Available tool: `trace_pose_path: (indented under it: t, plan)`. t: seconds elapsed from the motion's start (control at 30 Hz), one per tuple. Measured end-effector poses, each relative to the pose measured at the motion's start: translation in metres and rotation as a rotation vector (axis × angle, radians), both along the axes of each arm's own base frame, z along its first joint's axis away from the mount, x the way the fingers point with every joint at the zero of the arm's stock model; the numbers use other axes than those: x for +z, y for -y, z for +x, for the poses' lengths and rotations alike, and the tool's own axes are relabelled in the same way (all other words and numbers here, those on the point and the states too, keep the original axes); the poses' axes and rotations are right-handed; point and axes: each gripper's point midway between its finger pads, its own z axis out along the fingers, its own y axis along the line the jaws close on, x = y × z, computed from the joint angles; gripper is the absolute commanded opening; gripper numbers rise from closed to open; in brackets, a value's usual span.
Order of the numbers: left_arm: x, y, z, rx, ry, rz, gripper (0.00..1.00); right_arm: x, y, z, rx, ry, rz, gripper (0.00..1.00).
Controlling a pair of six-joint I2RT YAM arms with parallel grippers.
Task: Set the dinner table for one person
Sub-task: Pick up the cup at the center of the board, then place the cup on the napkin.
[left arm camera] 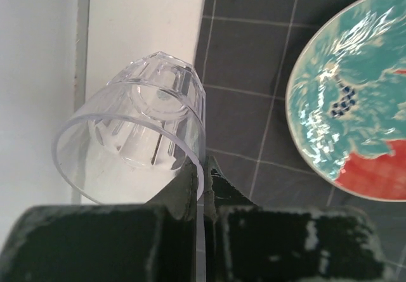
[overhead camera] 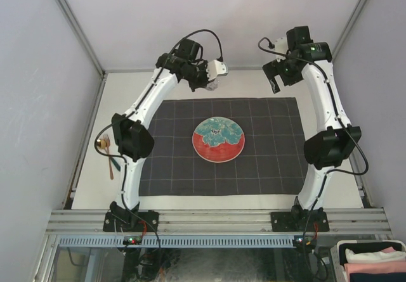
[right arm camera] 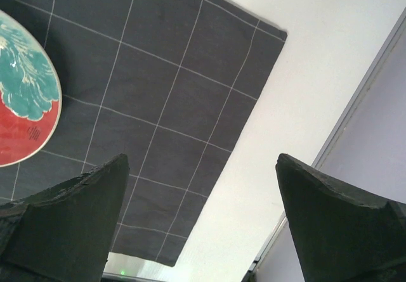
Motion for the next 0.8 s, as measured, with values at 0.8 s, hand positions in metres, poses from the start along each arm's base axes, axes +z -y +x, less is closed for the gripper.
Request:
trace_pose_path:
  t: [0.8]
  plan:
    - [0.011,-0.079,-0.051,0.24,-0.21,-0.028,0.0,0.0,-0.002,-0.029,0.044,-0.006,0.065,1.0]
